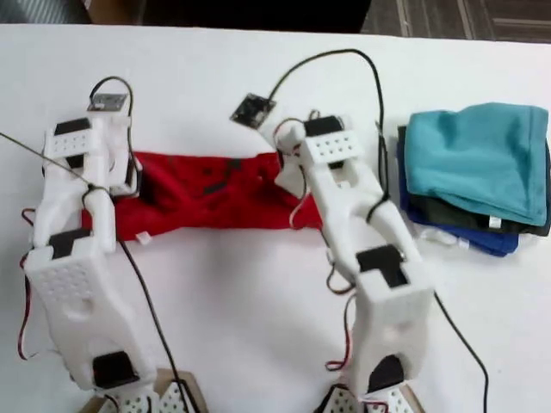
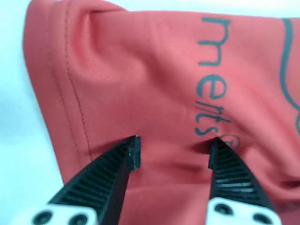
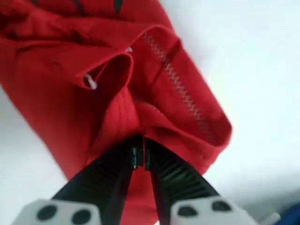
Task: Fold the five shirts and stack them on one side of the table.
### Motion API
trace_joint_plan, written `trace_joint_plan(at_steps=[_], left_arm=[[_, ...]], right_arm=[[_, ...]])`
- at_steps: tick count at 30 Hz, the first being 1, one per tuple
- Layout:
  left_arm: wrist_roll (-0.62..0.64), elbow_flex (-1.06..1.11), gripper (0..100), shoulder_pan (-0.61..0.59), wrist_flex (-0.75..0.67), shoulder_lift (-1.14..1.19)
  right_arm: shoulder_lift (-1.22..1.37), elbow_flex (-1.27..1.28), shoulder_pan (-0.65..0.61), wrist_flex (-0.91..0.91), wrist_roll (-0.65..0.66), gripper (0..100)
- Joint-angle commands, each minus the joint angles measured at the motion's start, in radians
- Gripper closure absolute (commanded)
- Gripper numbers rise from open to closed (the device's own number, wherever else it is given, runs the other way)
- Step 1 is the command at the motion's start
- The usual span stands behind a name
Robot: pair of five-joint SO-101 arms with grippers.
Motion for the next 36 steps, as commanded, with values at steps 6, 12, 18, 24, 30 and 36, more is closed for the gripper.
trace_joint_plan(at_steps=[6, 12, 18, 24, 30, 36], left_arm=[[-0.003, -0.005, 75, 0.009, -0.017, 0.006], [-0.003, -0.004, 75, 0.009, -0.017, 0.006], [-0.003, -0.004, 75, 0.009, -0.017, 0.006], [-0.003, -0.004, 75, 0.009, -0.017, 0.006], [-0.003, -0.004, 75, 0.009, -0.017, 0.006], [-0.003, -0.004, 75, 0.009, -0.017, 0.006]], right_arm=[[0.191, -0.379, 0.01, -0.008, -0.009, 97.8], [0.325, -0.577, 0.019, 0.022, -0.009, 97.8], [0.331, -0.73, 0.062, 0.114, -0.009, 97.8], [0.329, -0.875, 0.074, 0.45, -0.003, 97.8], [0.259, -0.85, 0.048, 0.504, -0.009, 97.8], [0.056, -0.572, -0.033, 0.504, -0.011, 97.8]])
